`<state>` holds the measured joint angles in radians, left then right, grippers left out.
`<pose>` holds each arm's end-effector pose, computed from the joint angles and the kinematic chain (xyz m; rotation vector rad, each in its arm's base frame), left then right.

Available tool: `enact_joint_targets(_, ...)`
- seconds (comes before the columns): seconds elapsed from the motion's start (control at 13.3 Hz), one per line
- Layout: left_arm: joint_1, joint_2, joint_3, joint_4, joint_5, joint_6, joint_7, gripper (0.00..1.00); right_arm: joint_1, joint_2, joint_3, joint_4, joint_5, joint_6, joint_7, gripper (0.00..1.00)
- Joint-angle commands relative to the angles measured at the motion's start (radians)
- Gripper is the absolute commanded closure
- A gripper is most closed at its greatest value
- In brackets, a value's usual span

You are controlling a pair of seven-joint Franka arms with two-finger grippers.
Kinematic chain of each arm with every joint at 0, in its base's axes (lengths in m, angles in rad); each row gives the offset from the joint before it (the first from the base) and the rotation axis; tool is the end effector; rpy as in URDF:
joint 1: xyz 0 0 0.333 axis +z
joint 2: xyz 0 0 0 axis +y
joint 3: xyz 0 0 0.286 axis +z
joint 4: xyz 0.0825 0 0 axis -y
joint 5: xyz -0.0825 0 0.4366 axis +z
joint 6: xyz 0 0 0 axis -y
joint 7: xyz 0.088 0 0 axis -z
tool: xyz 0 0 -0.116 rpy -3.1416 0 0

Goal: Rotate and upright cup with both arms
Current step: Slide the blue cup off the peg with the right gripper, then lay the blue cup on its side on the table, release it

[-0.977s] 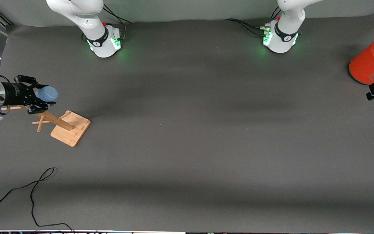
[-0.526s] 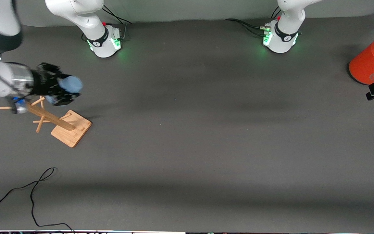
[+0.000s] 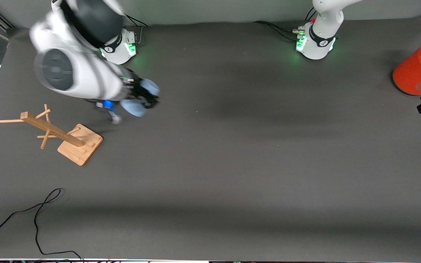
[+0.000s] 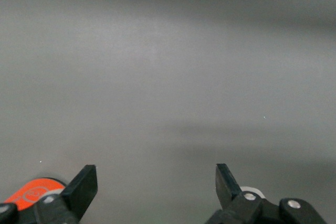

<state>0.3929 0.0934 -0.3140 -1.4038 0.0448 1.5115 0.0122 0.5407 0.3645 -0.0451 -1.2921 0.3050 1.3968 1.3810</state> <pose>0.6235 0.0636 0.6124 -3.1227 -0.1114 -0.0282 0.5746 0.3599 0.4864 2.7629 -1.2853 -0.5951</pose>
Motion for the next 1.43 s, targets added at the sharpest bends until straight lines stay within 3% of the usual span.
enact_joint_targets(0.0,0.029,-0.012,0.012,-0.012,-0.072,-0.008,0.083,0.0,0.138,0.146,-0.015,0.14,-0.149,0.133,-0.045,0.72)
enact_joint_targets(0.15,0.029,-0.014,0.012,-0.015,-0.086,-0.027,0.086,0.0,0.234,0.227,-0.013,0.135,-0.294,0.294,-0.082,0.72)
enact_joint_targets(0.3,0.009,-0.009,0.009,-0.015,-0.073,-0.063,0.086,0.0,0.286,0.316,-0.013,0.132,-0.363,0.434,-0.259,0.74)
enact_joint_targets(0.6,0.012,0.023,0.013,-0.021,-0.031,-0.06,0.084,0.0,0.291,0.367,0.017,0.051,-0.258,0.57,-0.52,0.75)
enact_joint_targets(0.98,0.041,0.023,0.013,-0.041,-0.029,-0.048,0.084,0.0,0.37,0.409,0.031,-0.101,-0.268,0.749,-0.536,0.72)
enact_joint_targets(1.2,0.038,0.023,0.013,-0.041,-0.028,-0.045,0.084,0.0,0.395,0.451,0.03,-0.105,-0.273,0.803,-0.522,0.63)
enact_joint_targets(1.28,0.035,0.025,0.012,-0.041,-0.028,-0.045,0.084,0.0,0.4,0.458,0.03,-0.105,-0.273,0.811,-0.52,0.55)
enact_joint_targets(1.35,0.031,0.028,0.012,-0.041,-0.028,-0.045,0.084,0.0,0.398,0.458,0.027,-0.105,-0.273,0.811,-0.519,0.37)
